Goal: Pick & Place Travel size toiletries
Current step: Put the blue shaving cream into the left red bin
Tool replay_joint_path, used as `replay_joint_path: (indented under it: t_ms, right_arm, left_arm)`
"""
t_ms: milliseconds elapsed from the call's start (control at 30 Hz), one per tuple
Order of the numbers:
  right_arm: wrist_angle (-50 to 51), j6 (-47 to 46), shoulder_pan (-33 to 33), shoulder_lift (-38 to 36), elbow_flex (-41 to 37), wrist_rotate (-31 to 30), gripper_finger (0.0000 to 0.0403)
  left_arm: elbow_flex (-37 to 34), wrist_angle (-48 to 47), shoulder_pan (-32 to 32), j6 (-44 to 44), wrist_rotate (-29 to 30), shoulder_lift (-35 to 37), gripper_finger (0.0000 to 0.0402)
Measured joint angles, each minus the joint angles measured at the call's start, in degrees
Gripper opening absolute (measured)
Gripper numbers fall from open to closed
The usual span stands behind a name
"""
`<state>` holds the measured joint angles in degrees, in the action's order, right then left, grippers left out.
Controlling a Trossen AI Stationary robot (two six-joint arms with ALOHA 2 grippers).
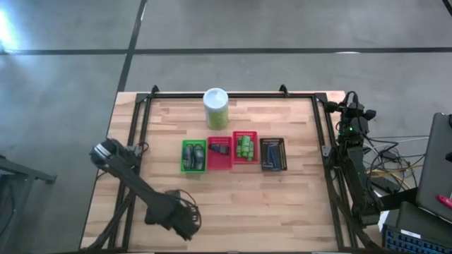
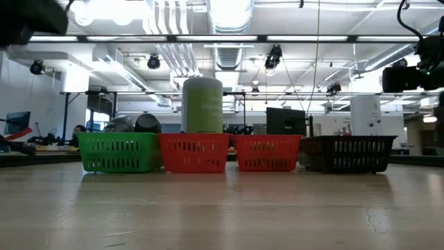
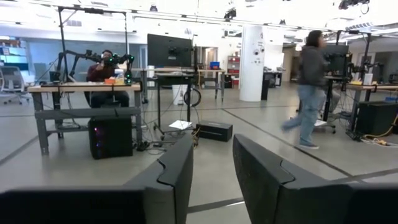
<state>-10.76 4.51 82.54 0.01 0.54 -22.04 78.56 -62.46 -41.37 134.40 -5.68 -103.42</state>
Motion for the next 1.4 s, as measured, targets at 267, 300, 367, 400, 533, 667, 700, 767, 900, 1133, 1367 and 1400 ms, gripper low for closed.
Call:
replay_joint_path:
  t_ms: [267, 300, 367, 400, 533, 667, 700, 767, 900, 1133, 1367, 1400]
  right_arm:
    - [0.0, 0.0, 0.0, 0.0, 0.0, 0.0, 0.0081]
    - [0.0, 0.0, 0.0, 0.0, 0.0, 0.0, 0.0077]
    - [0.0, 0.0, 0.0, 0.0, 0.0, 0.0, 0.0070]
    - [0.0, 0.0, 0.0, 0.0, 0.0, 0.0, 0.0067]
    - [0.0, 0.0, 0.0, 0.0, 0.0, 0.0, 0.0055]
    - [0.0, 0.0, 0.0, 0.0, 0.0, 0.0, 0.0047]
    - [0.0, 0.0, 0.0, 0.0, 0.0, 0.0, 0.0045]
    - [0.0, 0.0, 0.0, 0.0, 0.0, 0.0, 0.0043]
    - [0.0, 0.0, 0.0, 0.0, 0.0, 0.0, 0.0049]
    - [0.0, 0.0, 0.0, 0.0, 0.0, 0.0, 0.0072]
    - [0.0, 0.0, 0.0, 0.0, 0.0, 0.0, 0.0096]
    - [0.0, 0.0, 0.0, 0.0, 0.0, 0.0, 0.0099]
  left_arm:
    - [-0.3, 1.5, -2.4, 2.4, -4.0, -3.4, 0.0287]
    - [-0.5, 1.6, -2.6, 2.6, -4.2, -3.5, 0.0287]
    - [-1.4, 1.8, -2.7, 2.8, -4.1, -3.3, 0.0287]
    - [-2.2, 2.0, -2.7, 2.6, -3.5, -3.2, 0.0287]
    - [-7.3, 5.5, -1.1, 2.3, -1.3, -2.1, 0.0287]
    - [-12.9, 16.6, -0.2, 2.4, -1.7, -0.9, 0.0286]
    - [-13.8, 18.4, -0.1, 2.4, -2.0, -0.7, 0.0286]
    - [-14.7, 20.5, 0.1, 2.5, -2.2, -0.7, 0.0286]
    - [-14.8, 19.8, 0.7, 1.6, -1.5, 0.0, 0.0270]
    - [-15.1, 18.0, 1.2, -0.4, 0.0, 0.7, 0.0206]
    - [-14.9, 17.4, 1.4, -2.3, 0.1, 0.7, 0.0136]
    - [-14.7, 17.3, 1.5, -2.7, 0.2, 0.7, 0.0130]
